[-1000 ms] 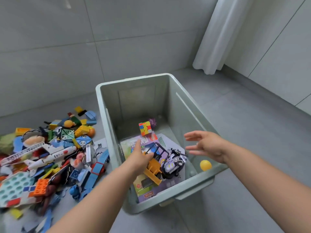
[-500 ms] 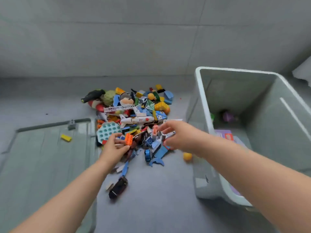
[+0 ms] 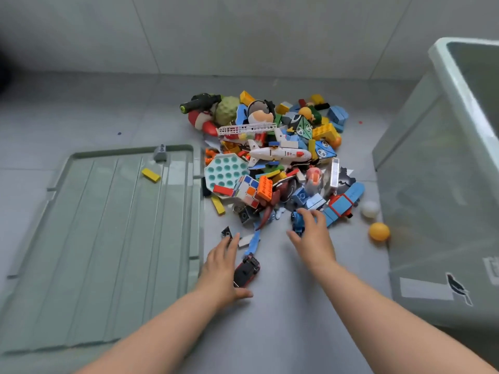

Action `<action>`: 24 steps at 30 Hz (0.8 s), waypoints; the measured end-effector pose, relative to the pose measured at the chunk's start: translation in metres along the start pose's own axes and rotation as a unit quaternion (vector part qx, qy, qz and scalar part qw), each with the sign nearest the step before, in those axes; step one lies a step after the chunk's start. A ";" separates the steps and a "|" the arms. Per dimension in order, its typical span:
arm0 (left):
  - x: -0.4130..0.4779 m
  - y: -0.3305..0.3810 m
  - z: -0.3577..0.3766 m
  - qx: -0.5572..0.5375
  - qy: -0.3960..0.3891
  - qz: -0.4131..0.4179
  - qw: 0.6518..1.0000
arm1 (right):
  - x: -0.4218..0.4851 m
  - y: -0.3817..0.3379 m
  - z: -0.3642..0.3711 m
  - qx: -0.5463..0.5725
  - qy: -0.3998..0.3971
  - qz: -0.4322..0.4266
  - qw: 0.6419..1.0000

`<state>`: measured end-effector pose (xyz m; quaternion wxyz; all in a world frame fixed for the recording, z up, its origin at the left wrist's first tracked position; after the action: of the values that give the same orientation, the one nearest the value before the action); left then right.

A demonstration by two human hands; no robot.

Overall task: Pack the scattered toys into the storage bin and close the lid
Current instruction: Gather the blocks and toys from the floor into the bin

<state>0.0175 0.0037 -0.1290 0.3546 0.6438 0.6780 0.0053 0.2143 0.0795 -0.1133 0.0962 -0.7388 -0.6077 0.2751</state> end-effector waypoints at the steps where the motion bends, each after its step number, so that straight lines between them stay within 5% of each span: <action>1: 0.000 0.001 0.004 0.003 0.006 0.003 1.000 | 0.004 -0.001 -0.002 0.015 0.011 -0.018 1.000; 5: 0.001 0.005 0.001 -0.033 0.033 0.022 0.999 | -0.015 0.002 -0.007 0.114 0.030 -0.022 0.993; 10: 0.001 0.004 -0.003 -0.204 0.086 0.030 0.975 | -0.066 0.004 0.015 0.308 -0.020 0.027 0.951; 15: -0.005 0.004 0.004 -0.339 0.084 -0.011 0.937 | -0.094 0.013 0.044 0.497 -0.051 0.129 0.856; 17: -0.010 0.007 0.011 -0.494 0.054 -0.073 0.864 | -0.100 0.010 0.053 0.543 -0.071 0.150 0.823; 21: -0.022 0.020 0.025 -0.755 -0.007 -0.173 0.633 | -0.106 -0.010 0.061 0.510 -0.103 0.116 0.846; 24: -0.026 0.014 0.030 -0.796 -0.007 -0.201 0.571 | -0.110 -0.034 0.061 0.404 -0.105 0.034 0.908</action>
<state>0.0420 -0.0307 -0.1328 0.7207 -0.0507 0.5103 0.4665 0.1416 -0.0285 -0.1164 0.3123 -0.6237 -0.4257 0.5765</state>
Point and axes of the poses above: each hand's wrist, its own x-axis towards the middle knuckle, its own z-axis out of the palm, y = z × x, the point moved 8 cm from there along x, towards the middle knuckle, and after that the axes turned 8 degrees about -x, right-handed, at the moved point
